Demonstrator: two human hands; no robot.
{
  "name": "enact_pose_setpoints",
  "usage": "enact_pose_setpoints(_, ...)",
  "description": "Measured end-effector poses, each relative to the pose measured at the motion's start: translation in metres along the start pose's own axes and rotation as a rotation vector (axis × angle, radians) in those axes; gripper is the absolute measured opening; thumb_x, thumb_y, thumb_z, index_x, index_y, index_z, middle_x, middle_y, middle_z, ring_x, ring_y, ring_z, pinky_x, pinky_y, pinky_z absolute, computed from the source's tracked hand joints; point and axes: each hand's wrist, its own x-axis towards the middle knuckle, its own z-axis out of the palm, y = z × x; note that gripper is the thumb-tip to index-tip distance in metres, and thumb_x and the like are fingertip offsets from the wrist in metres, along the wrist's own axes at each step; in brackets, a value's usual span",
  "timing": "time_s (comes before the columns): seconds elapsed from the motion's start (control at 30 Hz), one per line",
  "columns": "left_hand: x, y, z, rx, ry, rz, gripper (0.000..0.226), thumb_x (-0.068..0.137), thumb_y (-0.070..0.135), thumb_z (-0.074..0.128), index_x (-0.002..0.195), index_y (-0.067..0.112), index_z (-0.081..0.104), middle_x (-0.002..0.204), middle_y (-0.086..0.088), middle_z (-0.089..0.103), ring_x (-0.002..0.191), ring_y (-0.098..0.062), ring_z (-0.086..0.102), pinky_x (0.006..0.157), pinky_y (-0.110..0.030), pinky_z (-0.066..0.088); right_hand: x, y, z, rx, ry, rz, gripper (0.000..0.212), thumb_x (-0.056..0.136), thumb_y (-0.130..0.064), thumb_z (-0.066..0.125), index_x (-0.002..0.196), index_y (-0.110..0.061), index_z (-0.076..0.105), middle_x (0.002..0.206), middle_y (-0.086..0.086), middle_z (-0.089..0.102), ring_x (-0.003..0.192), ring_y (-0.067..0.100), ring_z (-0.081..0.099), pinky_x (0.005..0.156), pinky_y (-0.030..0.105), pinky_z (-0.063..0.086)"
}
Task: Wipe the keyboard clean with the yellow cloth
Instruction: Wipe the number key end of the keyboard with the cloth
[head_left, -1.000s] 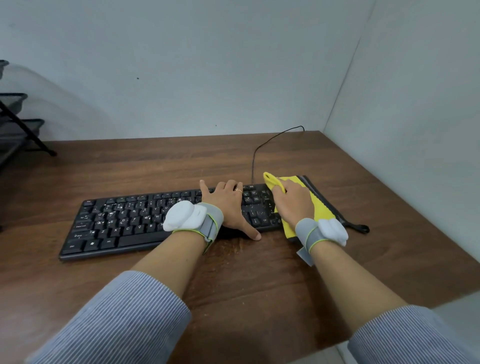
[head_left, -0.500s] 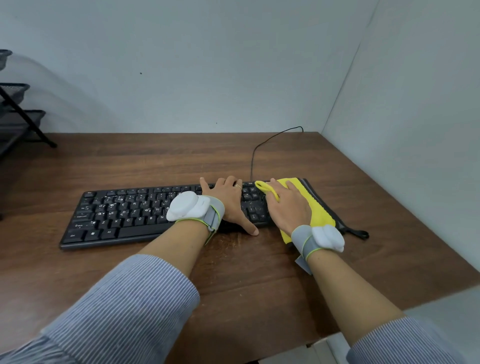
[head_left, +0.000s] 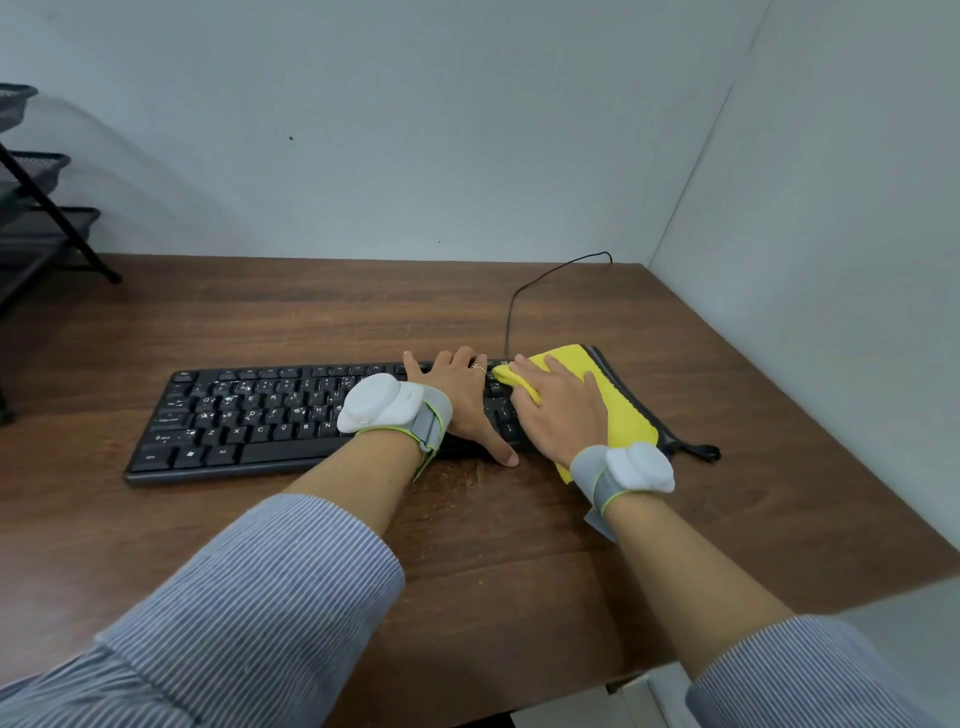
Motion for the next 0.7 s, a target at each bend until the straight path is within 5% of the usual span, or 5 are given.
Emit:
enact_pose_setpoints(0.23, 0.001, -0.001, -0.001, -0.007, -0.018, 0.006, 0.141, 0.043, 0.082, 0.067, 0.149, 0.015, 0.002, 0.153, 0.001, 0.012, 0.142, -0.027, 0.009, 0.106, -0.071, 0.000, -0.013, 0.019, -0.003, 0.231, 0.145, 0.324, 0.042, 0.091, -0.033, 0.040, 0.132, -0.035, 0.048, 0.148, 0.000, 0.039, 0.131, 0.027, 0.039, 0.093, 0.039, 0.042)
enact_pose_setpoints(0.4, 0.001, -0.001, 0.000, -0.005, -0.007, 0.001, 0.140, 0.043, 0.082, 0.067, 0.149, 0.016, 0.003, 0.153, 0.001, 0.012, 0.142, -0.027, 0.009, 0.106, -0.070, 0.000, -0.024, 0.006, 0.002, 0.101, 0.202, 0.062, 0.038, 0.088, -0.028, 0.046, 0.124, -0.031, 0.058, 0.141, -0.004, 0.050, 0.132, 0.024, 0.039, 0.108, 0.043, 0.030)
enact_pose_setpoints(0.57, 0.001, -0.001, 0.001, -0.020, -0.008, -0.002, 0.141, 0.042, 0.081, 0.068, 0.149, 0.017, 0.003, 0.154, 0.001, 0.010, 0.142, -0.026, 0.007, 0.105, -0.070, -0.001, -0.024, 0.016, -0.003, 0.235, 0.198, 0.272, 0.040, 0.089, -0.031, 0.044, 0.128, -0.033, 0.054, 0.146, 0.000, 0.042, 0.129, 0.026, 0.042, 0.091, 0.036, 0.043)
enact_pose_setpoints(0.7, 0.001, 0.000, 0.000, -0.007, -0.007, -0.003, 0.141, 0.043, 0.081, 0.068, 0.149, 0.016, 0.003, 0.154, 0.001, 0.011, 0.142, -0.026, 0.008, 0.106, -0.070, -0.001, -0.033, 0.015, -0.003, 0.203, 0.172, 0.142, 0.039, 0.089, -0.029, 0.047, 0.127, -0.033, 0.054, 0.145, -0.002, 0.044, 0.129, 0.026, 0.042, 0.097, 0.038, 0.041)
